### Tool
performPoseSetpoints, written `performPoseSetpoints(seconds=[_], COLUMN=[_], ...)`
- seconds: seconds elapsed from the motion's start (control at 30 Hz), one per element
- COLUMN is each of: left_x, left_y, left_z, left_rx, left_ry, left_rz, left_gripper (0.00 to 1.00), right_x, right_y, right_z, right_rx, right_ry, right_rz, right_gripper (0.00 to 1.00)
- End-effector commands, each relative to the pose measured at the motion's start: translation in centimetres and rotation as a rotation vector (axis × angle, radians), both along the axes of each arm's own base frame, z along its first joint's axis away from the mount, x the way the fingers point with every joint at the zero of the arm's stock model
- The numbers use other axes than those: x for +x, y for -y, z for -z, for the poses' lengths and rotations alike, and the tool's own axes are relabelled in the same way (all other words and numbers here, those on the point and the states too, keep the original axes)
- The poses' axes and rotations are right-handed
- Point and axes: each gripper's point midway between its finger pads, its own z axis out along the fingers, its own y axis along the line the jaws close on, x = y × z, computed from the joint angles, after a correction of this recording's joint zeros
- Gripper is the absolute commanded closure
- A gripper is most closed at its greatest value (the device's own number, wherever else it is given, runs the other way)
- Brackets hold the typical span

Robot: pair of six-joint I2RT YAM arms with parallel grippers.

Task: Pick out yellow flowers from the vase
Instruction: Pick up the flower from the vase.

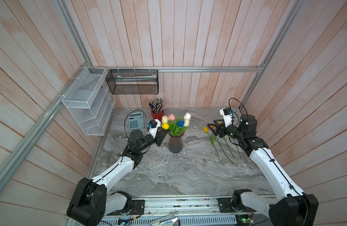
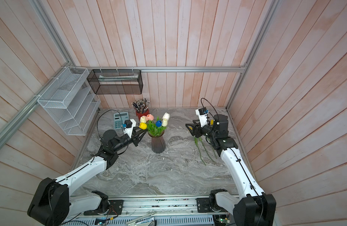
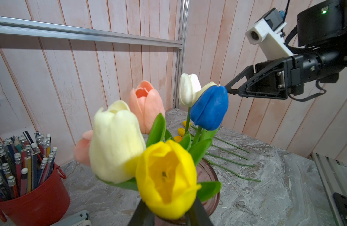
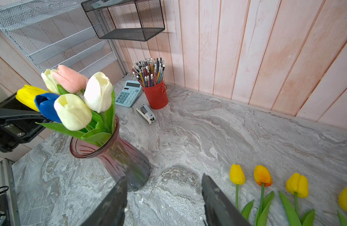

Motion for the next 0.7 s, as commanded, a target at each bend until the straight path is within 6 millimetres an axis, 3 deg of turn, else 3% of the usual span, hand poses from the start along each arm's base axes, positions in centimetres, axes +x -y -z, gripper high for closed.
performPoseSetpoints(seconds=[0.0,0.53,0.67], left_x=[0.56,0.58,0.74], left_y=[0.2,-0.08,0.11], left_z=[-1.74,-1.88,-1.54], left_rx=[-0.019,-0.059,-0.057], left_ry=[0.055,0.074,0.053], left_rz=[-0.016,-0.039,-0.033], left_gripper=[0.77,0.87,0.84], right_x=[-0.34,-0.71,-0.88], right_y=[0.12,0.1,0.09], right_z=[0.01,0.31,0.34], right_rx=[0.012,0.024,0.023], right_ry=[0.008,0.014,0.013], right_rz=[0.001,-0.001,-0.003], right_gripper=[0.38,0.38,0.38])
